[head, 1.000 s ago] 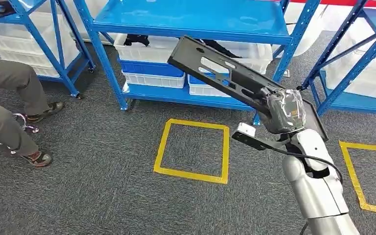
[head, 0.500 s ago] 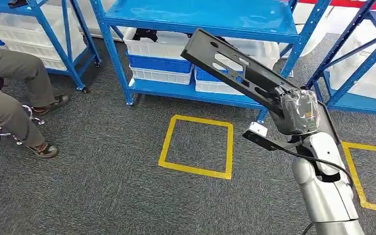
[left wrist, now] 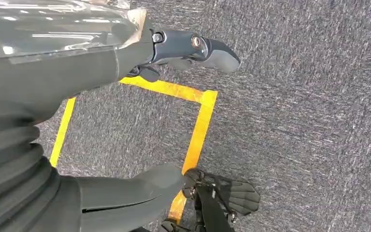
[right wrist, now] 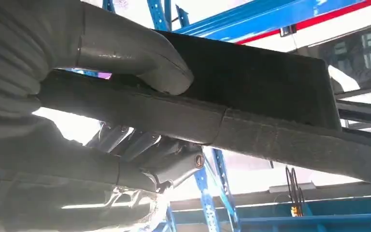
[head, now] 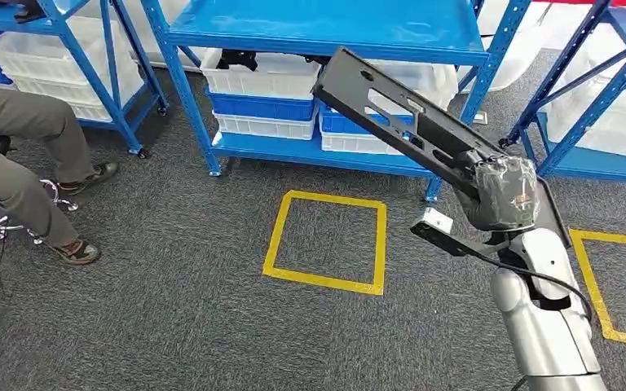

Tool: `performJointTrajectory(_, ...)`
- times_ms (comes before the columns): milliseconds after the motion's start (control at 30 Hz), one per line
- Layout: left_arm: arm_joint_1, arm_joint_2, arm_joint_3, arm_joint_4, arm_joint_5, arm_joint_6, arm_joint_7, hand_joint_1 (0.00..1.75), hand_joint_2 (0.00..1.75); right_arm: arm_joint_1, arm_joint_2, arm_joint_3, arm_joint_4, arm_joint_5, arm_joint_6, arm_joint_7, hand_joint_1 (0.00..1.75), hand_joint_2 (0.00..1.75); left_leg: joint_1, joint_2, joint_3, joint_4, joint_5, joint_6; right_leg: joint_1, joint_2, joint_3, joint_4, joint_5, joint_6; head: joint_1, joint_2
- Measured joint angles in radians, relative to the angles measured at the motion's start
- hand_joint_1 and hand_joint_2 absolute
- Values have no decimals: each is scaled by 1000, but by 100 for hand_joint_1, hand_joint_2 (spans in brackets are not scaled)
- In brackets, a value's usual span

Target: Take the parts from the cabinet and place them on the table.

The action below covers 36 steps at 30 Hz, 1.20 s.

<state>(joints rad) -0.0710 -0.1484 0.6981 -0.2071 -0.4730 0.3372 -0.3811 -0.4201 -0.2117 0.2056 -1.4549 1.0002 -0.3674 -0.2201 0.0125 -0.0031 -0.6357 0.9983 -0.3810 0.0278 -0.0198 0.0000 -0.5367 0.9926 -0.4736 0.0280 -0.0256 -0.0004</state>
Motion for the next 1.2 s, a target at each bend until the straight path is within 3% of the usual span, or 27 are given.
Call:
performJointTrajectory(100,0,0,0,0,-2,3,0,0,175,2,0,-6,0,-1,-3,0,175,175,-3,0,-1,1,-2,3,-3,2,-1,-6,3,5,0,0)
performJointTrajectory(133,-1,-1,0,0,-4,3,0,0,175,2,-1,-10,-3,-1,-4,0,175,175,-2,3,7,-17,5,8,8,4,-1,-16,7,12,0,0)
performJointTrajectory(167,-1,-4,0,0,-6,4,0,0,175,5,-3,-12,-5,-1,-6,0,175,175,7,15,19,-41,17,8,5,0,-8,6,-7,9,2,0)
performJointTrajectory(200,-1,-4,0,0,-8,8,0,0,175,3,-6,-13,-5,-2,-10,-1,175,175,9,18,22,-52,22,15,7,1,-32,52,-35,1,3,0)
performJointTrajectory(267,-2,-5,0,0,-8,9,0,0,175,5,-8,-16,-6,-2,-13,-2,175,175,10,30,20,-52,23,14,3,2,-106,201,-101,-1,7,0)
performJointTrajectory(300,-2,-6,0,0,-8,9,0,0,175,10,-10,-16,-6,-2,-13,-2,175,175,10,37,17,-52,24,13,-1,1,-140,272,-126,3,6,0)
performJointTrajectory(333,-2,-6,0,0,-8,9,0,0,175,15,-11,-16,-6,-2,-13,-2,175,175,10,43,15,-51,25,10,-4,1,-154,300,-130,12,6,0)
performJointTrajectory(367,-2,-7,0,0,-8,9,0,0,175,18,-12,-17,-6,-2,-13,-3,175,175,13,51,13,-50,26,7,-10,0,-140,275,-115,25,7,0)
performJointTrajectory(433,-2,-9,0,0,-8,9,0,0,175,19,-13,-18,-6,-2,-13,-3,175,175,24,67,8,-42,26,-8,-22,-13,-49,102,-47,58,6,0)
performJointTrajectory(467,-3,-11,0,0,-8,9,0,0,175,19,-13,-19,-6,-2,-13,-3,175,175,27,74,5,-30,24,-18,-28,-45,11,0,-16,73,6,0)
performJointTrajectory(500,-3,-4,0,-3,-8,9,0,0,175,19,-12,-18,-6,-2,-13,-3,175,175,20,78,5,-23,18,-30,-18,-82,0,0,-15,65,9,0)
performJointTrajectory(567,-3,-8,0,-2,-8,10,0,0,175,19,-12,-19,-6,-2,-13,-4,175,175,21,94,11,-20,12,-46,-13,-57,-4,0,-8,29,6,0)
performJointTrajectory(633,-2,-9,0,-2,-8,10,0,0,175,19,-13,-20,-7,-2,-13,-4,175,175,26,117,17,-27,19,-56,-8,-33,-13,3,0,12,5,0)
performJointTrajectory(667,-2,-10,0,-2,-8,10,0,0,175,19,-13,-20,-8,-2,-13,-5,175,175,34,99,11,-19,8,-66,-23,-24,-6,2,9,-1,2,0)
performJointTrajectory(700,-2,-8,0,-2,-8,10,0,0,175,18,-12,-19,-8,-2,-13,-5,175,175,34,52,-5,22,-40,-66,-21,-15,-12,2,16,-9,2,0)
performJointTrajectory(767,0,-8,0,-2,-9,10,0,0,175,19,-11,-19,-8,-5,-13,-6,175,175,27,7,-71,194,-148,-60,-15,4,-20,3,23,-20,-1,0)
performJointTrajectory(833,1,-8,0,-2,-9,11,0,0,175,20,-11,-18,-8,-6,-13,-7,175,175,23,0,-115,320,-195,-52,-7,24,-26,3,27,-25,0,0)
performJointTrajectory(867,1,-8,0,-2,-9,11,0,0,175,21,-10,-18,-8,-6,-13,-7,175,175,21,0,-106,316,-188,-45,-3,37,-28,3,31,-25,0,0)
performJointTrajectory(900,1,-8,0,-2,-9,12,0,0,175,20,-9,-18,-8,-8,-13,-8,175,175,19,-1,-77,266,-164,-36,-1,52,-31,3,34,-22,-1,0)
performJointTrajectory(933,1,-8,0,-2,-9,12,0,0,175,19,-9,-18,-8,-10,-13,-8,175,175,15,-8,-24,179,-128,-25,1,66,-34,3,39,-19,-1,0)
performJointTrajectory(967,1,-8,0,-2,-10,14,0,0,175,17,-9,-18,-8,-10,-13,-8,175,175,13,-34,34,84,-99,-13,2,77,-36,3,41,-17,-2,0)
performJointTrajectory(1000,0,-3,0,-2,-11,17,0,0,175,15,-7,-17,-8,-10,-13,-8,175,175,12,-86,79,12,-95,0,-1,86,-38,3,44,-12,0,0)
performJointTrajectory(1033,0,-4,0,-2,-11,18,0,0,175,11,-6,-17,-8,-11,-13,-8,175,175,7,-79,80,8,-91,-3,14,95,-42,4,47,-8,1,0)
performJointTrajectory(1067,-1,-4,0,-2,-13,21,0,0,175,9,-6,-16,-8,-11,-12,-8,175,175,2,-64,80,10,-89,-3,7,105,-46,4,51,-1,-1,0)
performJointTrajectory(1133,-3,-3,0,-2,-14,22,0,0,175,8,-4,-16,-8,-11,-12,-9,175,175,-6,-43,82,5,-83,7,3,128,-53,-5,62,15,0,0)
performJointTrajectory(1167,-3,-5,0,-2,-15,22,0,0,175,7,-6,-16,-8,-11,-12,-9,175,175,8,-24,85,-16,-67,15,13,132,-57,0,64,20,0,0)
performJointTrajectory(1200,-5,-4,0,-2,-17,23,0,0,175,7,-6,-17,-8,-11,-12,-10,175,175,2,-16,86,-25,-59,21,9,83,-78,29,44,14,0,0)
